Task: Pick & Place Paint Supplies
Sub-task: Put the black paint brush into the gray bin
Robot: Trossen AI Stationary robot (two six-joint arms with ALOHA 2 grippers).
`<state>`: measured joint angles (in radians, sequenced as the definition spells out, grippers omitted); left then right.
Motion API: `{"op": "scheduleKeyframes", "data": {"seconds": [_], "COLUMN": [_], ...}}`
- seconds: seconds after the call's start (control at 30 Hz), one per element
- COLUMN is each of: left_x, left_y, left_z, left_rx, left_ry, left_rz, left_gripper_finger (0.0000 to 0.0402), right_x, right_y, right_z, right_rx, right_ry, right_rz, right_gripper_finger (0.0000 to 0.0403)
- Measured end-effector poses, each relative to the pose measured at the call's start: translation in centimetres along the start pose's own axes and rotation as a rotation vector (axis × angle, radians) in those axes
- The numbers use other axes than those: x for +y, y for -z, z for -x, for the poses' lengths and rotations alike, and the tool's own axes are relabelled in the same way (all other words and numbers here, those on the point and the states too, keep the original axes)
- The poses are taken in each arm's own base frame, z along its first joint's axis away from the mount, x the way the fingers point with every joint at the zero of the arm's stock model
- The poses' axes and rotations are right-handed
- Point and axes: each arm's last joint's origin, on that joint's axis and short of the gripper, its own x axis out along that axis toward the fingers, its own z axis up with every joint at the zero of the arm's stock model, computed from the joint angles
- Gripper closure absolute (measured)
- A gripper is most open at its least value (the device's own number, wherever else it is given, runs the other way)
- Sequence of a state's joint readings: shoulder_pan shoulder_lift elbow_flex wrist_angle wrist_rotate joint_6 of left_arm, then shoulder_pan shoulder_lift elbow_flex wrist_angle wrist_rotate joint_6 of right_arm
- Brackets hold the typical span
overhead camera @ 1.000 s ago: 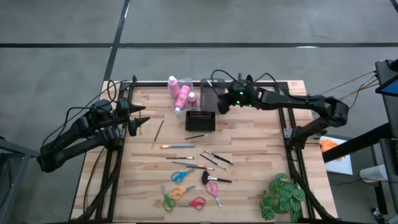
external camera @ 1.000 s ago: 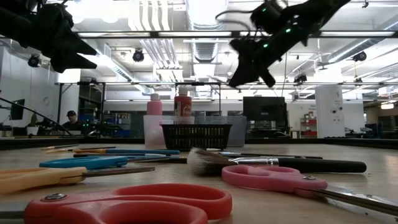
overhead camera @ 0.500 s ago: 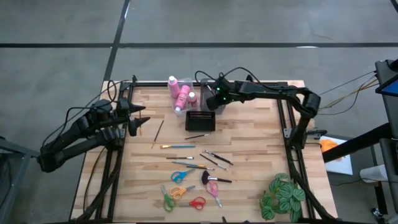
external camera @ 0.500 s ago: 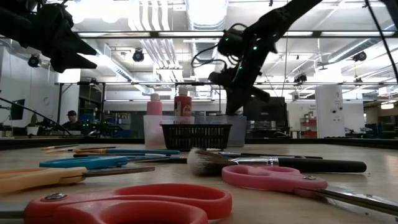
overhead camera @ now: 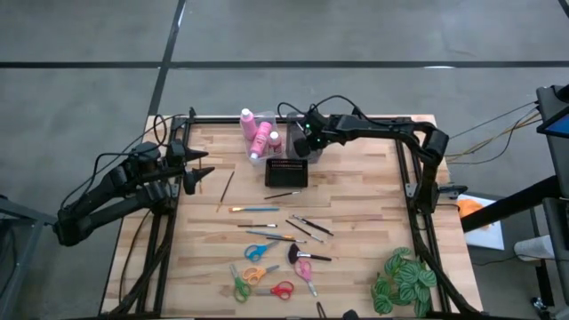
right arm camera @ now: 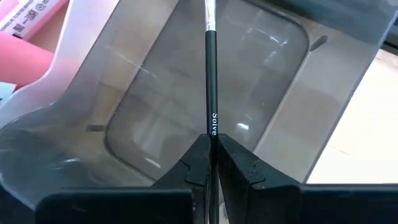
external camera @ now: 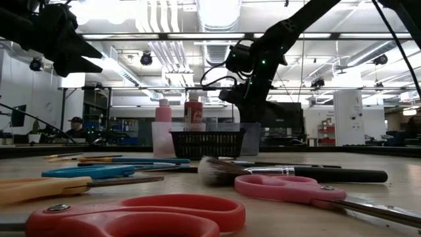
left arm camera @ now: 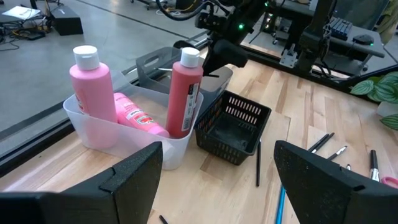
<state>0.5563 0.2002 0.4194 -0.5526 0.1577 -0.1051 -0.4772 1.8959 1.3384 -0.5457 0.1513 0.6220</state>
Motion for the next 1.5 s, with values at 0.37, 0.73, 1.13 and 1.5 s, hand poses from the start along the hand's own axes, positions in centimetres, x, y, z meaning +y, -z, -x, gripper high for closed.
{"op": "scheduleKeyframes", "data": {"seconds": [0.37, 0.73, 1.13, 1.5], "left_x": [0.0, 0.0, 0.0, 0.0], "left_y": [0.0, 0.0, 0.0, 0.0], "left_z": [0.0, 0.0, 0.0, 0.0], "left_rx": [0.000, 0.000, 0.000, 0.000], "left_ry": [0.000, 0.000, 0.000, 0.000], "left_rz": [0.000, 0.000, 0.000, 0.000], "left_gripper_finger": [0.0091, 0.0091, 0.0091, 0.0091], "right_x": [-0.1, -0.1, -0.3, 0.2], "right_y": [-0.1, -0.1, -1.4, 1.3], "right_z": [-0.1, 0.2, 7.8, 15.3], "right_rx": [0.002, -0.007, -0.181, -0.245], "right_ry": [-0.004, -0.007, -0.097, -0.170], "right_rz": [-0.007, 0.029, 0.205, 0.488], "right_gripper_finger": [0.0286, 0.0276, 0.0276, 0.0276]}}
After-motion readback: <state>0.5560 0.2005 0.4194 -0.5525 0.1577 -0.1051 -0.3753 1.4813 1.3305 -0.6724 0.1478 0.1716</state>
